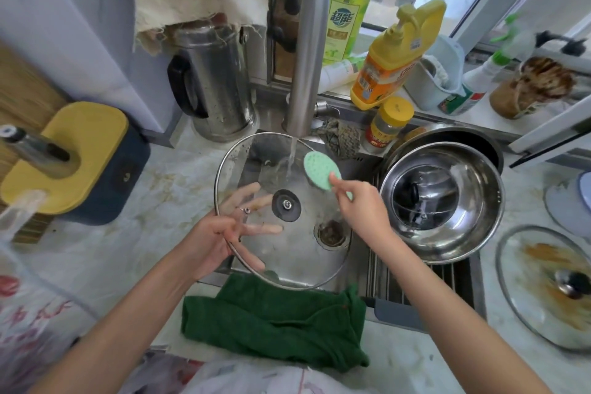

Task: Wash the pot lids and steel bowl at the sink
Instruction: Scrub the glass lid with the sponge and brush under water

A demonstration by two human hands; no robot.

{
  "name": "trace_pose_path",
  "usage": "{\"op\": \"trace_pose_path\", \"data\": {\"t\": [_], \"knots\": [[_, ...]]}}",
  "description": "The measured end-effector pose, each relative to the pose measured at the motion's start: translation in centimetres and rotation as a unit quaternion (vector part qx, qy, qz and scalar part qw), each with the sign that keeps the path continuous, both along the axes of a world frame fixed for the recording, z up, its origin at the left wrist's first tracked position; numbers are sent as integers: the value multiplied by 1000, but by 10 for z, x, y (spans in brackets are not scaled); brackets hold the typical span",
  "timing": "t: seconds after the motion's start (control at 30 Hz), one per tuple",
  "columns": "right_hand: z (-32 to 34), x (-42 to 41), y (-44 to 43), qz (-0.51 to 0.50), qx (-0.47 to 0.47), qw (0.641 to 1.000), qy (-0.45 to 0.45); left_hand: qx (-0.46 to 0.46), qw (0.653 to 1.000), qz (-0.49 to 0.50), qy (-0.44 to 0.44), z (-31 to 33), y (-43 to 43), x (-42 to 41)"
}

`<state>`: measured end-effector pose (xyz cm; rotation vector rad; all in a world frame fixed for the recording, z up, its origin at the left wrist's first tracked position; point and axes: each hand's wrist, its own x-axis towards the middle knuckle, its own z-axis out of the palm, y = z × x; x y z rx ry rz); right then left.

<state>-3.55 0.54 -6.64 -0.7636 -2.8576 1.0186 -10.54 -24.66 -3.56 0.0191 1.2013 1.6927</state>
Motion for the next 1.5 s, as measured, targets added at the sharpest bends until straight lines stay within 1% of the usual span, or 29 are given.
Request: {"op": "trace_pose_path", "data": {"t": [0.07, 0.13, 0.17, 0.23, 0.27, 0.3, 0.37, 0.4, 0.43, 0.5, 0.57, 0.63, 0.7, 0.77, 0.83, 0.9, 0.97, 1.03, 1.07, 1.1, 1.17, 1.23, 1.27, 1.33, 1.37, 1.4, 1.43, 1.47, 1.5], "knots": [[-2, -16, -10, -15, -28, 999, 36, -1, 1000, 5, -3, -1, 4, 0], [0, -20, -34, 60, -116, 990, 58, -4, 1000, 14, -5, 0, 5, -1], [0, -16, -42, 107, -140, 983, 49, -6, 1000, 21, -6, 0, 5, -3], [3, -2, -41, 170, -131, 977, 11, -4, 999, 36, -6, 0, 0, -9], [1, 0, -32, 162, -110, 981, 6, 3, 999, 40, -11, 0, -3, -10], [1, -4, -20, 127, -80, 989, 7, 13, 999, 41, -18, 1, -4, -10], [-1, -21, -1, 27, -26, 999, 21, 21, 999, 30, -28, 1, -2, -6], [0, -30, 2, 5, -24, 999, 35, 18, 999, 27, -28, 1, 0, -5], [1, -34, -6, 17, -34, 998, 45, 14, 999, 29, -27, -1, 2, -5], [4, -27, -31, 105, -94, 989, 53, 8, 999, 38, -23, -2, 5, -8], [8, -2, -48, 208, -150, 966, 26, 2, 999, 48, -20, -2, 3, -13], [8, 15, -39, 256, -115, 960, -1, 2, 998, 60, -12, -3, -1, -16], [4, 4, -15, 209, -51, 976, 9, 9, 998, 63, -12, -2, -3, -17], [-3, -13, 7, 102, 10, 995, 18, 11, 998, 63, -14, -1, -1, -16], [-6, -15, 12, 51, -17, 998, 26, 10, 997, 73, -20, -2, 2, -15], [-3, -2, -10, 94, -78, 992, 33, 11, 996, 90, -22, -2, 5, -17], [4, 15, -41, 158, -148, 976, 22, -2, 994, 105, -14, -2, 8, -19], [2, 22, -49, 206, -154, 966, 3, -18, 993, 113, -3, -2, 9, -22], [3, 19, -44, 210, -145, 967, 1, -20, 993, 116, -2, -3, 9, -23], [0, 14, -34, 188, -140, 972, 1, -15, 993, 117, -5, -3, 9, -23], [-9, 0, -7, 85, -84, 993, -6, -3, 993, 116, -4, -2, 10, -22], [-13, -7, -1, 24, -53, 998, -3, -2, 993, 121, 4, -3, 13, -22], [-11, -7, -13, 41, -70, 997, 5, -4, 992, 124, 8, -3, 15, -22], [-5, -1, -45, 112, -159, 981, 24, -13, 992, 125, 12, -3, 17, -24], [-2, 7, -53, 149, -193, 970, 17, -15, 991, 129, 11, -4, 16, -26], [0, 15, -51, 176, -202, 963, 8, -11, 991, 134, 9, -5, 14, -27], [2, 16, -40, 179, -188, 966, -1, -2, 990, 138, 5, -5, 12, -28], [-1, 11, -22, 151, -156, 976, -21, 6, 990, 141, 0, -5, 10, -28], [-2, 5, -3, 107, -100, 988, -41, 9, 990, 142, 0, -5, 10, -27]]}}
